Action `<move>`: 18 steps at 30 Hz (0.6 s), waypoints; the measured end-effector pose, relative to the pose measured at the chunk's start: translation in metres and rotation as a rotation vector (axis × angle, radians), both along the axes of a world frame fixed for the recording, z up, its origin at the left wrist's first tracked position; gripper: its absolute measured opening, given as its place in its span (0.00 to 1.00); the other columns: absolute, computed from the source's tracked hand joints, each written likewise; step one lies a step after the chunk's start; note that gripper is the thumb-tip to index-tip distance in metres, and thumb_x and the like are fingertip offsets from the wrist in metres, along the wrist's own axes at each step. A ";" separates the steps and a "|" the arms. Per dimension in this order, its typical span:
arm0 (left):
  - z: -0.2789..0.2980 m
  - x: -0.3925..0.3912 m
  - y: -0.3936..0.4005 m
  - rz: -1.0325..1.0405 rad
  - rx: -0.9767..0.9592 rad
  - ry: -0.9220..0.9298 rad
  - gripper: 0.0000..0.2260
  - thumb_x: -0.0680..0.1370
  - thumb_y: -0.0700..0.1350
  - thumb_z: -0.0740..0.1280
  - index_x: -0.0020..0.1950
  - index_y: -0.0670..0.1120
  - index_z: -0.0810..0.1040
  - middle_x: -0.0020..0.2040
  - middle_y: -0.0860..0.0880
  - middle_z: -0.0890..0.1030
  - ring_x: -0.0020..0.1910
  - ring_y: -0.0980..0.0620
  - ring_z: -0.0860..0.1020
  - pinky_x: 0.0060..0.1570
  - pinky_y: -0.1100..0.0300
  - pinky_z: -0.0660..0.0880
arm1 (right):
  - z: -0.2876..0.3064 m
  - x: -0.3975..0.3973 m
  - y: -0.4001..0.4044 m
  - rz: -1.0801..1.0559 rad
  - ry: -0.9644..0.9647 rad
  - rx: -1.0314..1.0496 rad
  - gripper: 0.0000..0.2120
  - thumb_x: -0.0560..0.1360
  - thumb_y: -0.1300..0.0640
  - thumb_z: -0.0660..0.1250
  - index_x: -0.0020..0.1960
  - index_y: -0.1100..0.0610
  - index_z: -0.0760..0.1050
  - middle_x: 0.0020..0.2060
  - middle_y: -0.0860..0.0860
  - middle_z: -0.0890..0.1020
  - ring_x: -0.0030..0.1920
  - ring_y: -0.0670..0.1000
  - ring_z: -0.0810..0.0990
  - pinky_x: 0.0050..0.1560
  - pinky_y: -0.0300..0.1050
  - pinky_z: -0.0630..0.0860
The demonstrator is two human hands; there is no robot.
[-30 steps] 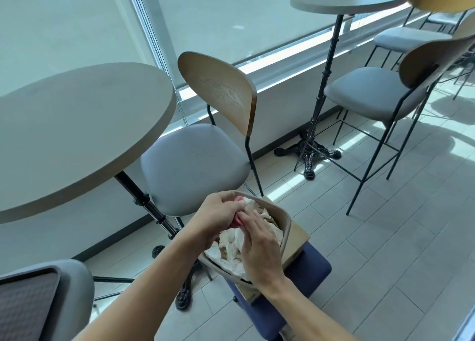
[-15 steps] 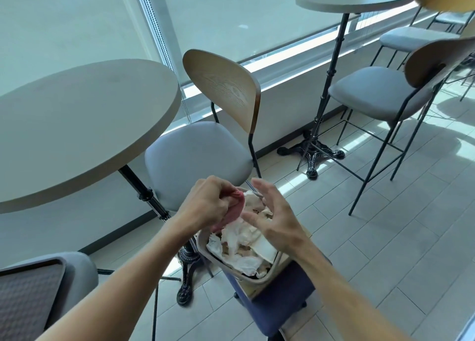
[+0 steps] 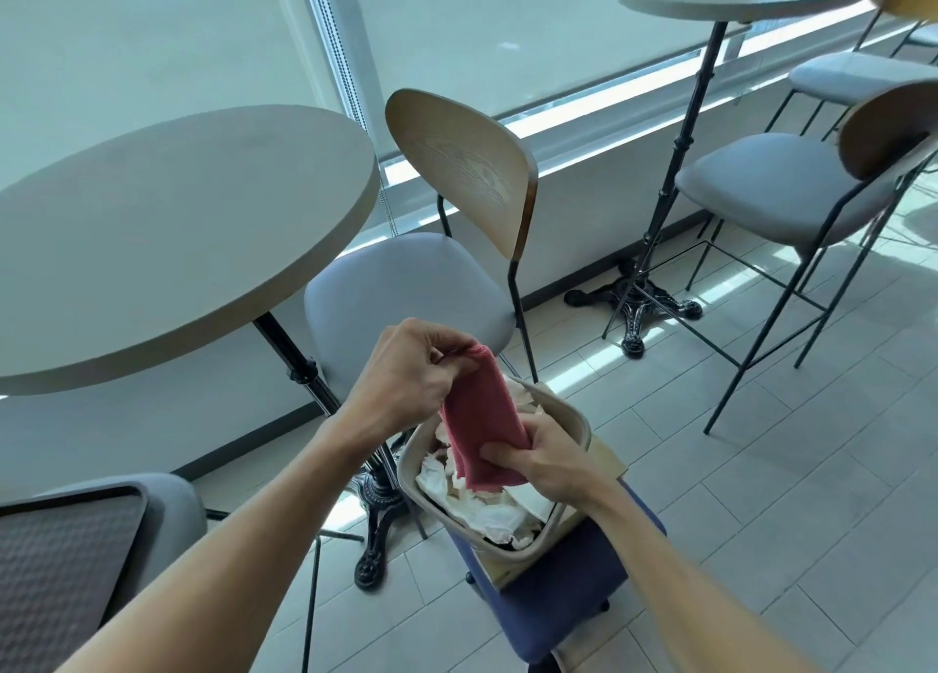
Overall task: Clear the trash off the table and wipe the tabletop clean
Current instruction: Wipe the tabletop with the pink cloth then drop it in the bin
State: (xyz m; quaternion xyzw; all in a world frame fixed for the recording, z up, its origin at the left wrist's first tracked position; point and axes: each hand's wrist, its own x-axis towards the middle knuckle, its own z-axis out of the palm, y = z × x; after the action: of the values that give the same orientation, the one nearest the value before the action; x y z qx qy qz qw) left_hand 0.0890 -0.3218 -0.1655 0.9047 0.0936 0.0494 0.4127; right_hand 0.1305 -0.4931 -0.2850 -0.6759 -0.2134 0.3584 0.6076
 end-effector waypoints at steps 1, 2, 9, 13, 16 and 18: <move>0.000 0.000 0.001 0.015 -0.017 0.000 0.06 0.75 0.43 0.72 0.48 0.53 0.86 0.32 0.66 0.81 0.34 0.69 0.79 0.35 0.73 0.72 | -0.005 -0.002 -0.002 0.002 0.013 -0.004 0.03 0.73 0.56 0.74 0.47 0.53 0.83 0.44 0.54 0.86 0.49 0.59 0.84 0.56 0.58 0.80; 0.000 0.000 0.002 0.033 -0.033 -0.003 0.06 0.75 0.43 0.73 0.48 0.52 0.86 0.31 0.65 0.81 0.33 0.68 0.79 0.36 0.71 0.74 | -0.008 -0.003 -0.003 0.000 0.010 -0.014 0.05 0.71 0.52 0.74 0.46 0.52 0.84 0.44 0.56 0.86 0.50 0.60 0.84 0.57 0.59 0.80; -0.008 -0.006 0.017 0.217 -0.201 -0.044 0.09 0.75 0.41 0.72 0.42 0.57 0.84 0.32 0.59 0.83 0.31 0.59 0.81 0.32 0.60 0.80 | -0.017 -0.004 -0.011 -0.186 0.209 0.102 0.09 0.72 0.59 0.73 0.50 0.62 0.82 0.41 0.56 0.85 0.44 0.55 0.83 0.57 0.56 0.80; -0.025 -0.017 0.026 0.341 -0.338 -0.019 0.09 0.75 0.42 0.73 0.40 0.56 0.85 0.39 0.52 0.85 0.38 0.52 0.83 0.39 0.57 0.79 | -0.018 -0.005 -0.009 -0.326 0.317 0.114 0.11 0.73 0.59 0.72 0.53 0.63 0.81 0.41 0.56 0.86 0.41 0.54 0.83 0.53 0.55 0.80; -0.037 -0.030 0.028 0.439 -0.447 0.031 0.07 0.76 0.39 0.71 0.44 0.52 0.84 0.43 0.45 0.84 0.38 0.50 0.83 0.37 0.59 0.80 | -0.016 -0.006 -0.006 -0.401 0.272 0.071 0.05 0.76 0.62 0.70 0.51 0.61 0.80 0.37 0.54 0.86 0.37 0.50 0.84 0.44 0.47 0.82; -0.044 -0.041 0.026 0.512 -0.569 0.054 0.05 0.76 0.36 0.70 0.47 0.45 0.83 0.43 0.43 0.82 0.33 0.51 0.83 0.33 0.60 0.80 | -0.015 -0.006 -0.003 -0.431 0.211 0.024 0.03 0.77 0.61 0.69 0.49 0.60 0.80 0.36 0.53 0.85 0.36 0.49 0.83 0.43 0.47 0.82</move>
State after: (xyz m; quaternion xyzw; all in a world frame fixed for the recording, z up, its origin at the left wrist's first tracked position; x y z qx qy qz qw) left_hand 0.0482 -0.2956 -0.2093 0.7021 0.3373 0.0992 0.6192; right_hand 0.1240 -0.4965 -0.3003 -0.6575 -0.0040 0.2863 0.6970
